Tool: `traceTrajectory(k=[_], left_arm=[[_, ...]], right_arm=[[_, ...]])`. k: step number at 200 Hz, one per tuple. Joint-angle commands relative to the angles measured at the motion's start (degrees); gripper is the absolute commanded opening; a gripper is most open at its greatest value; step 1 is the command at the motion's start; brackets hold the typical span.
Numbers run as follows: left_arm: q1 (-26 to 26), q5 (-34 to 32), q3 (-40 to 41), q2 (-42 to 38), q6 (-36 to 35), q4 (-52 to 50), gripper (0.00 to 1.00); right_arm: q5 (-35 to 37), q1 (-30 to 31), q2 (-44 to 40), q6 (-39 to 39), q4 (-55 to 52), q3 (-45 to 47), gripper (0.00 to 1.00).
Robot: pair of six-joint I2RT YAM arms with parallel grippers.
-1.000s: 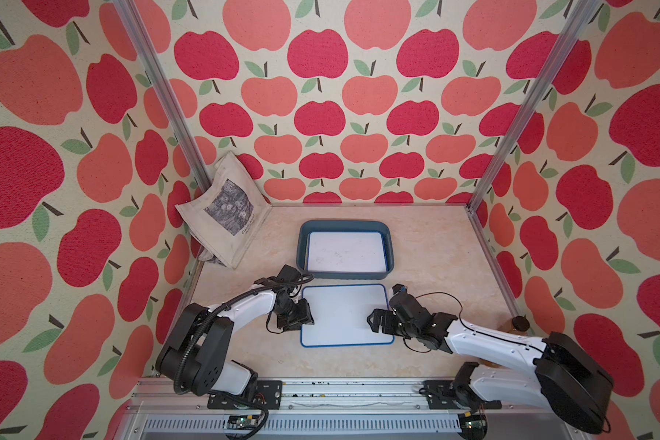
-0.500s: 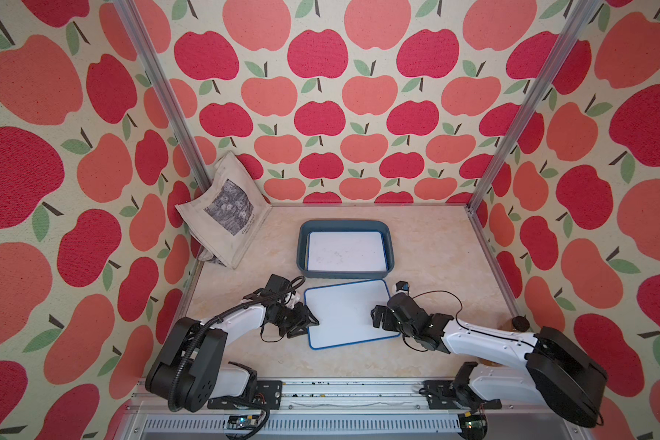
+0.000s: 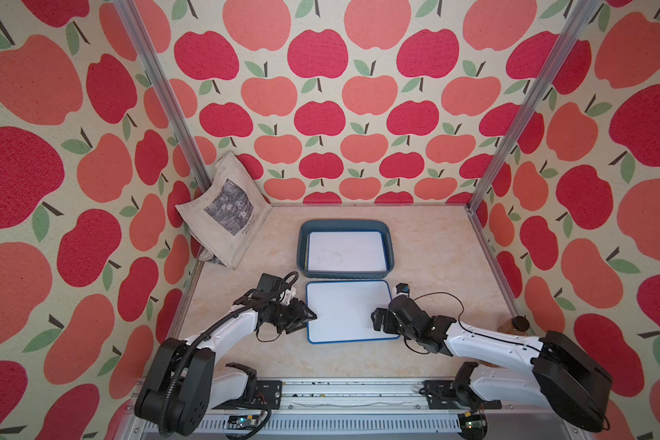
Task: Put the whiteboard into the storage box
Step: Pick up the whiteboard at the center of the board.
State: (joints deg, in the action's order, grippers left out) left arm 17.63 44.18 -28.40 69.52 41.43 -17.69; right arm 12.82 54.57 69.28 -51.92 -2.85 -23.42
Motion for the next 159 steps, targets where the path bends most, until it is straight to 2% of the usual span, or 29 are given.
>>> traceTrajectory(k=[1,51,91,135,159], left_arm=[[1.49,13.34,-1.6,-1.14,-0.42,5.87,0.49],[1.47,13.65,-1.13,-2.62,-0.21,5.62,0.44],[1.99,16.28,-0.15,-2.63,1.64,10.54,0.4],[3.55,16.09,-0.59,-1.62,0.94,9.59,0.37],[3.46,14.11,-1.83,-2.78,-0.71,5.1,0.38]], right_arm=[[-24.22,3.47,1.68,-4.27,-6.55,2.76,0.99],[-23.54,1.54,-0.82,-2.57,-9.14,2.65,0.99],[-24.22,0.81,-0.9,-2.22,-7.38,3.13,0.99],[-24.77,0.38,0.27,-1.71,-5.18,2.78,0.99],[-24.53,0.1,0.17,-1.23,-6.48,2.9,0.99]])
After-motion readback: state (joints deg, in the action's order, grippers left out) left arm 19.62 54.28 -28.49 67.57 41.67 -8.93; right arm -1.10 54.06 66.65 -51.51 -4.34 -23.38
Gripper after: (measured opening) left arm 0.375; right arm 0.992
